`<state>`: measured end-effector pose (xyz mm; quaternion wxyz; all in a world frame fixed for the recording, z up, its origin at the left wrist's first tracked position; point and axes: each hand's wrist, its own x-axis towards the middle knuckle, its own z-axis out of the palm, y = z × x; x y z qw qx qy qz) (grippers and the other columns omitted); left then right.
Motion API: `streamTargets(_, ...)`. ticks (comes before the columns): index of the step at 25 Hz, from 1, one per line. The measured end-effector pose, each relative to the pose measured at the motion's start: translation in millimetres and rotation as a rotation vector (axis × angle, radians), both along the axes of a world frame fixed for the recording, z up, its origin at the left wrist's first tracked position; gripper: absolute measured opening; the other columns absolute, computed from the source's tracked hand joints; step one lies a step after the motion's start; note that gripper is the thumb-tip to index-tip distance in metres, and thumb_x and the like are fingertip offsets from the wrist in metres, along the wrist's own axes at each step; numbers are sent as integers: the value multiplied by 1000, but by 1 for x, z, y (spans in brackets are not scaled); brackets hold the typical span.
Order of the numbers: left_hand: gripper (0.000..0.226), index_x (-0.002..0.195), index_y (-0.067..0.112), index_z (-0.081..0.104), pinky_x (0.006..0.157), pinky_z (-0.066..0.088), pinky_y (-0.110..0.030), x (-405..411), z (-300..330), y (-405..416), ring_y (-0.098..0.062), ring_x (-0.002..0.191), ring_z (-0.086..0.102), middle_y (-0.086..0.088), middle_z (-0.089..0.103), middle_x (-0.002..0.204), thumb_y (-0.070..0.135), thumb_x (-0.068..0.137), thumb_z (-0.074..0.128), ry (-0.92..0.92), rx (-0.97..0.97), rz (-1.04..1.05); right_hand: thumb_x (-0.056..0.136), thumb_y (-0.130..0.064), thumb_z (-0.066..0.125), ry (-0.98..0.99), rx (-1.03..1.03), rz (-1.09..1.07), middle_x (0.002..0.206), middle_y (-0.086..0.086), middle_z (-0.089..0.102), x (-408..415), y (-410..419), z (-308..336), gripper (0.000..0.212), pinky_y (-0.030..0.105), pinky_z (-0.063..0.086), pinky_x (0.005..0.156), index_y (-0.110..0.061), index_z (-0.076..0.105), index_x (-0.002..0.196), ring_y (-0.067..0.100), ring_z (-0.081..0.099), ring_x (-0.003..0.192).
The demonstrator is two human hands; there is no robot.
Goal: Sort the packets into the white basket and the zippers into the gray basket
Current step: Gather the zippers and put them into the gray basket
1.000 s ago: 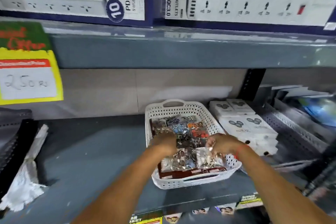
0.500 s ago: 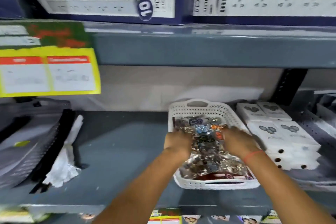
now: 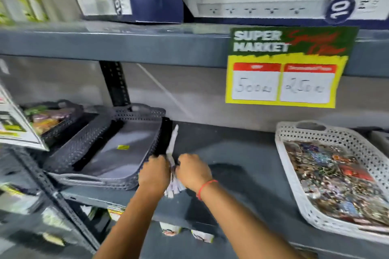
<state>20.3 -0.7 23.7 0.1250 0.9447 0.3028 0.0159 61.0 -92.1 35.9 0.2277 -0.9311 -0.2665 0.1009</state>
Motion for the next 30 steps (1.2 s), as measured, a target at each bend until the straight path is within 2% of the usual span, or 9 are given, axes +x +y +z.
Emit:
streamTargets(4, 32, 116, 2, 57, 92, 50, -42, 0, -19, 17, -35, 113, 61, -19, 63, 122, 6, 90, 39, 56, -56, 5, 96, -7, 32, 69, -36, -113, 128, 22, 58, -1, 37, -31, 35, 39, 47, 95, -1, 58, 120, 34, 57, 118)
streamTargets(9, 28, 109, 2, 61, 85, 51, -42, 1, -30, 18, -37, 106, 63, -20, 67, 114, 7, 88, 45, -46, -145, -4, 89, 0, 37, 84, -28, -235, 125, 21, 60, 6, 39, -41, 33, 38, 48, 92, 0, 59, 114, 36, 58, 116)
streamTargets(12, 26, 100, 3, 63, 82, 52, -41, 4, -23, 15, -37, 102, 64, -19, 68, 108, 3, 85, 41, -174, -178, -33, 84, -1, 43, 116, 58, -298, 114, 22, 66, 9, 28, -36, 23, 35, 50, 82, -2, 65, 91, 37, 62, 106)
streamTargets(14, 26, 98, 6, 63, 80, 52, -41, 7, -8, 13, -38, 98, 64, -18, 69, 105, 4, 84, 41, -286, -199, -67, 81, 1, 43, 117, 136, -330, 102, 23, 68, 12, 21, -24, 24, 34, 48, 72, -8, 52, 61, 39, 62, 96)
streamTargets(17, 20, 91, 5, 63, 72, 51, -41, 10, 29, 16, -42, 87, 62, -20, 68, 93, 8, 84, 45, -445, -232, -115, 78, 1, 45, 47, 249, -336, 77, 22, 60, 19, 24, 3, 29, 32, 37, 61, -9, 37, 52, 38, 53, 73)
streamTargets(20, 21, 90, 7, 67, 60, 41, -35, 6, 58, 46, -44, 85, 61, -24, 68, 88, 7, 84, 46, -557, -253, -77, 75, 0, 48, -51, 304, -242, 78, 25, 63, 21, 50, 36, 17, 30, 35, 60, -7, 50, 59, 35, 44, 67)
streamTargets(23, 29, 97, 8, 70, 59, 42, -35, -4, 64, 95, -44, 84, 62, -26, 70, 90, 1, 84, 46, -590, -241, -10, 80, -5, 51, -69, 292, -118, 86, 26, 63, 17, 91, 51, 13, 30, 37, 61, -4, 62, 73, 41, 55, 75)
streamTargets(26, 32, 109, 9, 68, 67, 48, -34, -9, 44, 137, -38, 82, 63, -22, 69, 104, 3, 89, 45, -420, -279, 108, 85, -7, 51, -14, 203, -89, 111, 24, 64, 7, 132, 39, 19, 37, 50, 77, 0, 64, 98, 41, 62, 102)
streamTargets(30, 28, 110, -1, 62, 74, 48, -36, -7, 7, 173, -38, 102, 62, -21, 64, 116, 7, 92, 42, -78, -240, 164, 91, -3, 41, -74, -70, 54, 130, 22, 55, -8, 168, 5, 36, 40, 48, 95, -2, 52, 125, 37, 56, 118)
